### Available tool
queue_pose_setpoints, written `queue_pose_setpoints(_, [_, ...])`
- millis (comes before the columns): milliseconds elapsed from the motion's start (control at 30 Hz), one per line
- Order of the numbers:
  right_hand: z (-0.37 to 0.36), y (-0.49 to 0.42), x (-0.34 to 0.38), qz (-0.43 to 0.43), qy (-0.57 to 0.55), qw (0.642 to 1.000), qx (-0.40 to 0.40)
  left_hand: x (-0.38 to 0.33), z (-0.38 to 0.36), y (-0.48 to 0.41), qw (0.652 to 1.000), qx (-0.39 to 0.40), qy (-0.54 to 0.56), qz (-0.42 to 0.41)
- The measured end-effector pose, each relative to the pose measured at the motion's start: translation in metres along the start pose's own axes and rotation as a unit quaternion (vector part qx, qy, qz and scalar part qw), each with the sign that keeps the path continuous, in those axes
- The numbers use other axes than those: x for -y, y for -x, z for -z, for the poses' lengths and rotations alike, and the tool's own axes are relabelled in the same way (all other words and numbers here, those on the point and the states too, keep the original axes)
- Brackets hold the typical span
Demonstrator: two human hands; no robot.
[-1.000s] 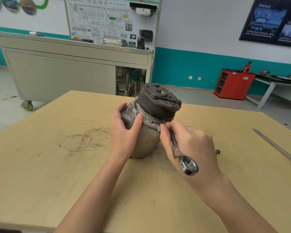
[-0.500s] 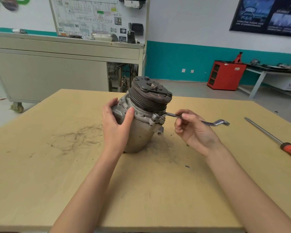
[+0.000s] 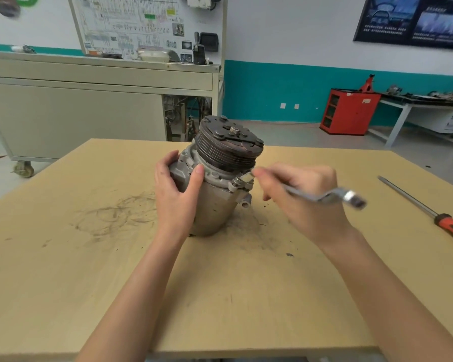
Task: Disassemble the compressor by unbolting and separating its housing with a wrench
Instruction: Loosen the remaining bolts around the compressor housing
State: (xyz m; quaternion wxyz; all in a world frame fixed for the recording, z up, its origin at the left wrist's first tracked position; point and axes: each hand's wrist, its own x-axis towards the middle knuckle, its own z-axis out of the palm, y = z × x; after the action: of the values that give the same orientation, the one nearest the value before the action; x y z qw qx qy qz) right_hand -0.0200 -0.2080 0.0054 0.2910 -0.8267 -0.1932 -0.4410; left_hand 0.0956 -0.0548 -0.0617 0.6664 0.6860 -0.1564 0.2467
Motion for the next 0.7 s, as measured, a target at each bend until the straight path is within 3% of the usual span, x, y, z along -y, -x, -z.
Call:
queue_pose_setpoints(67, [-0.007, 0.005, 0.006, 0.064, 0.073, 0.995, -0.003, 0.000, 0.000, 0.001, 1.000, -0.002, 0.000, -0.004])
queue_pose_setpoints(267, [-0.028, 0.021, 0.008, 0.106, 0.141, 0.981, -0.076, -0.001, -0.001, 0.000, 1.000, -0.006, -0.006, -0.006])
queue_pose_setpoints(333, [-0.026, 0.027, -0.001, 0.044, 0.056, 0.994, -0.085, -0.001, -0.001, 0.001, 1.000, -0.003, -0.002, -0.003])
queue_pose_setpoints(400, [-0.019, 0.030, -0.017, -0.089, -0.145, 0.984, -0.049, -0.001, -0.001, 0.001, 1.000, 0.000, 0.002, 0.004])
queue_pose_setpoints(433, [-0.015, 0.029, -0.027, -0.157, -0.262, 0.952, -0.018, -0.001, -0.001, 0.001, 1.000, 0.000, 0.003, 0.008])
queue_pose_setpoints(500, [-0.009, 0.023, -0.048, -0.260, -0.448, 0.855, 0.029, -0.001, -0.001, 0.000, 1.000, -0.001, 0.004, 0.009])
queue_pose_setpoints(567, [-0.008, 0.011, -0.065, -0.319, -0.532, 0.782, 0.070, -0.001, -0.001, 0.001, 1.000, 0.001, 0.006, 0.012])
queue_pose_setpoints(700, [-0.025, -0.002, -0.079, -0.390, -0.549, 0.737, 0.051, -0.001, 0.000, 0.000, 1.000, 0.003, 0.005, 0.008])
